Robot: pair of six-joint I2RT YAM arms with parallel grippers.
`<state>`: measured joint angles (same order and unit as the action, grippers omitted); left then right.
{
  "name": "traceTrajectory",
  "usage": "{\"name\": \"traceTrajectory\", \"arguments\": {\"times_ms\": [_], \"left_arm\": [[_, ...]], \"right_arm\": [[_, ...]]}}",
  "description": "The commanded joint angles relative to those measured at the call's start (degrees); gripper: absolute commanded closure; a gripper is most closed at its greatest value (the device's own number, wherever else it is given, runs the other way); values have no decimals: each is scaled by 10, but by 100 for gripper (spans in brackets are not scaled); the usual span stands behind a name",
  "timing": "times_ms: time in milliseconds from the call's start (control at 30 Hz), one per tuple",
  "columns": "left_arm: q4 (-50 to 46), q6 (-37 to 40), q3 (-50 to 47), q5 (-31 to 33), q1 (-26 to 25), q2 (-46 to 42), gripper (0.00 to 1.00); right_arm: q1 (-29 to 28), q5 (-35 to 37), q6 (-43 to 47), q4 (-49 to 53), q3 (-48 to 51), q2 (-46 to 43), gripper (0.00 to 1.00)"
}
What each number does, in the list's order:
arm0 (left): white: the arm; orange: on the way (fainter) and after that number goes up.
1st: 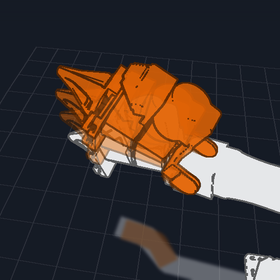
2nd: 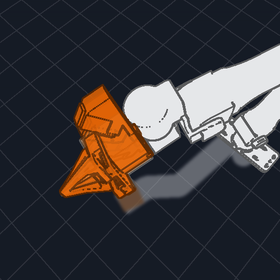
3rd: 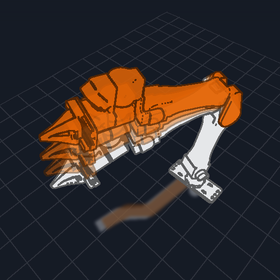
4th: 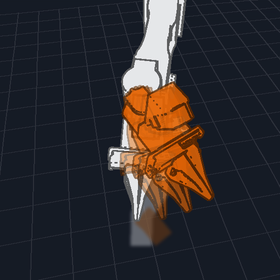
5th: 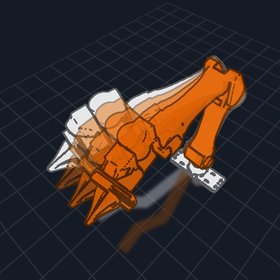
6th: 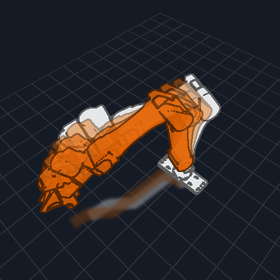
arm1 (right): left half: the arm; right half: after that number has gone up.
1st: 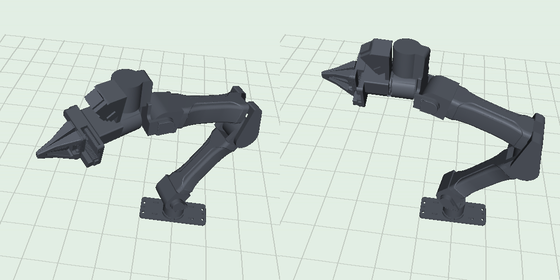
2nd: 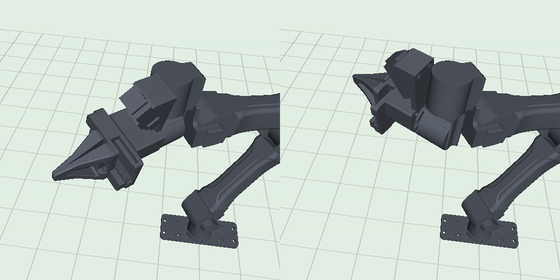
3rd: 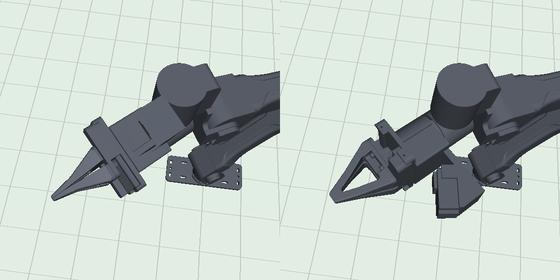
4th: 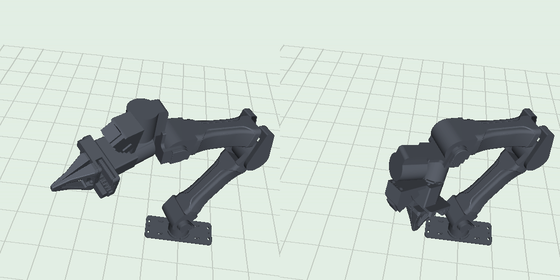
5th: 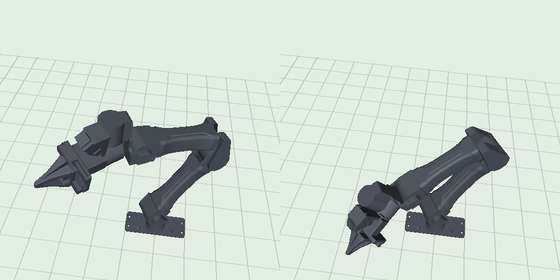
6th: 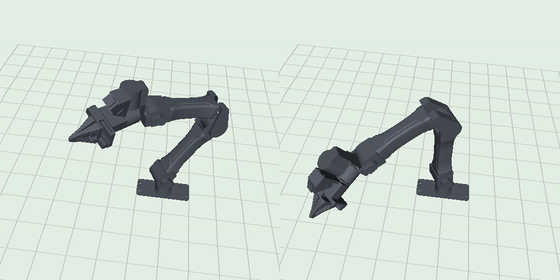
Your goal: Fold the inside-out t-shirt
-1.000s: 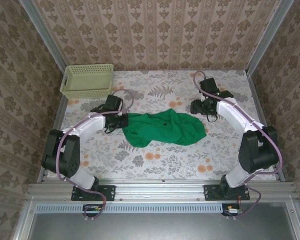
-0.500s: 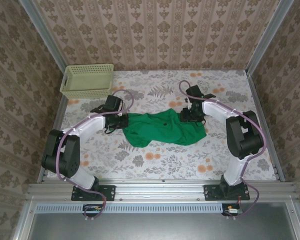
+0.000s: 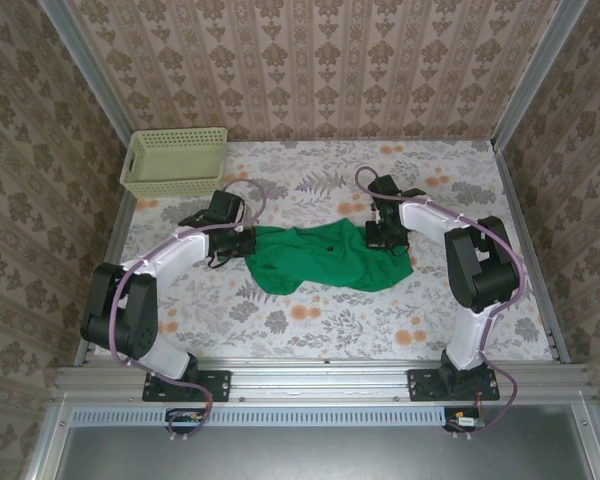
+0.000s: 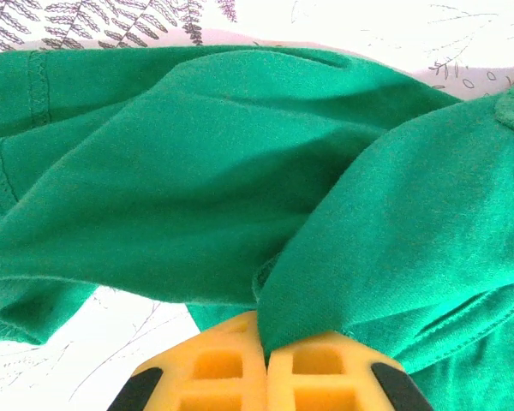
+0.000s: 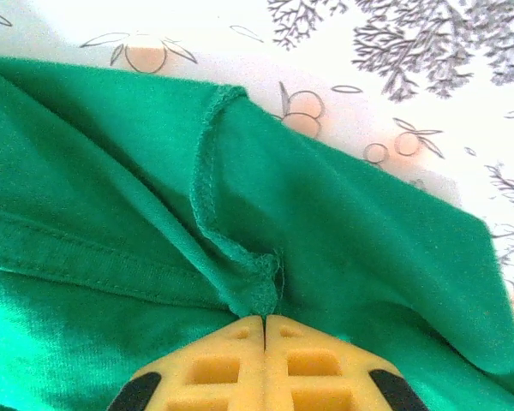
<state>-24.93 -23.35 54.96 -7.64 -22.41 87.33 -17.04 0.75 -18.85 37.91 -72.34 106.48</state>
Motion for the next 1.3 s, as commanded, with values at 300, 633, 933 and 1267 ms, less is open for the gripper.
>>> {"name": "traceTrajectory", "arguments": {"times_ms": [300,633,933,1267], "left_arm": [[-76,32,84,6,-14,-199,100],[-173,66,277,-8,-32,-351,100],[-165,34,405,-100,-32,-382,100],[-204,54,354,8,-31,-239,100]], "right_arm": [[-2,127,5,70,-24,-306,100],[-1,113,16,147,-211,-475,100],[-1,65,27,212,-445,-528,100],[-1,181,48,165,-327,-445,100]]}}
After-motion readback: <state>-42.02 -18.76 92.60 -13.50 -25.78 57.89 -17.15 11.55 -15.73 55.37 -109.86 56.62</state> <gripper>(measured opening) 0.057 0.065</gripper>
